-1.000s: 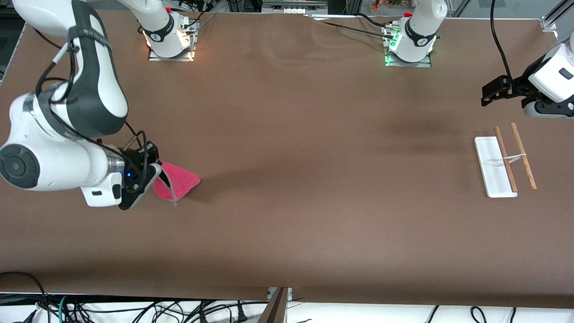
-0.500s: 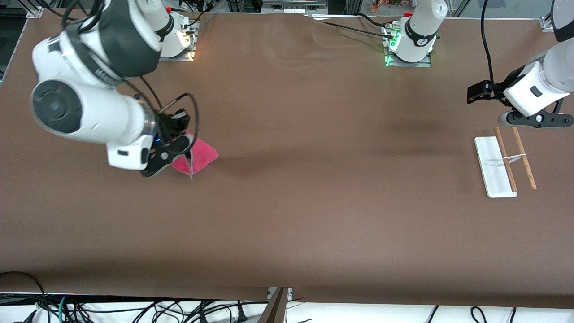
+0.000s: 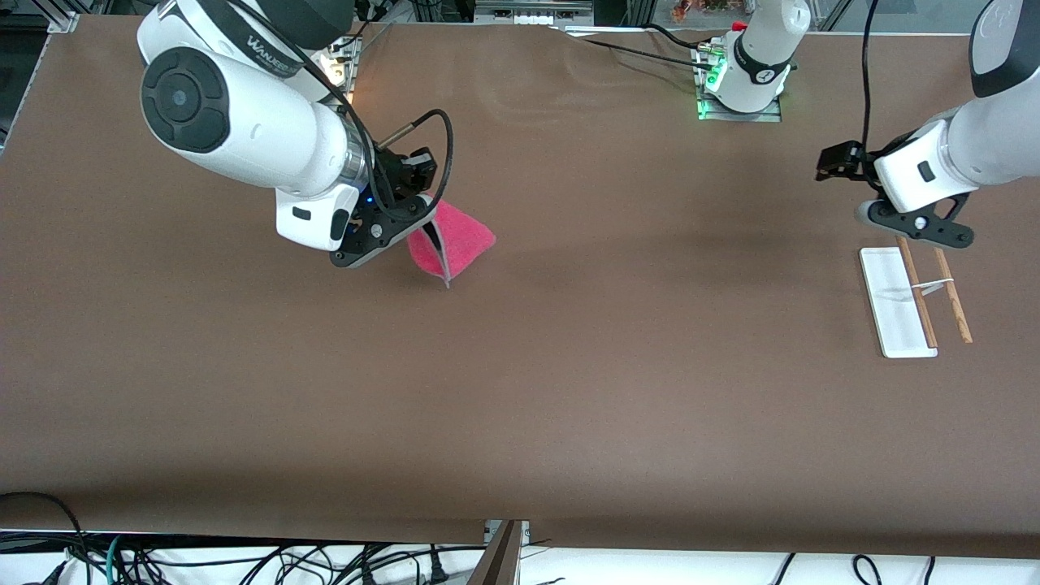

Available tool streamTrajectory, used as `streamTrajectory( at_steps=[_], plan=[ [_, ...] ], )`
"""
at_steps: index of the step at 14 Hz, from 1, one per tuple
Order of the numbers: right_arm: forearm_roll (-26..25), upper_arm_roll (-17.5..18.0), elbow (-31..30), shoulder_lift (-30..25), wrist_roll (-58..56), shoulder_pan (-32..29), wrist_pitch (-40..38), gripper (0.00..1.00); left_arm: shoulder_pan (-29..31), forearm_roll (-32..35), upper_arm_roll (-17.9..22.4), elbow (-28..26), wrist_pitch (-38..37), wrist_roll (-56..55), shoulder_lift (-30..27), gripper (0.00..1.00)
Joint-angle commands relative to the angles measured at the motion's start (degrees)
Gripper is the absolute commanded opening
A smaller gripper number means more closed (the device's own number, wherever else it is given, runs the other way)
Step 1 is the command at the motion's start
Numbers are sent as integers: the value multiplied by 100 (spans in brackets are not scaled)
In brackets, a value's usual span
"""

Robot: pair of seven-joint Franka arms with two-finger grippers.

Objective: Pass towel and hang on rack
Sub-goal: 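Lift the towel with the right gripper while the left gripper approaches, then grasp the hanging towel with the left gripper beside the right gripper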

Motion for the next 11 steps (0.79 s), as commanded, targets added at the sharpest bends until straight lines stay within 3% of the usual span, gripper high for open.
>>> streamTrajectory(
  at_steps=[1,5,11],
  plan=[
    [576,-8,130,-7,945,235,446,0,30,-800,14,257,-148,702,264,100],
    [1165,-8,139,28,2457,762,1491,0,30,-1926,23,248,-78,1827,712,100],
    [1483,-17,139,37,4304,1193,2819,0,30,-3106,14,134,45,3585,933,100]
  ],
)
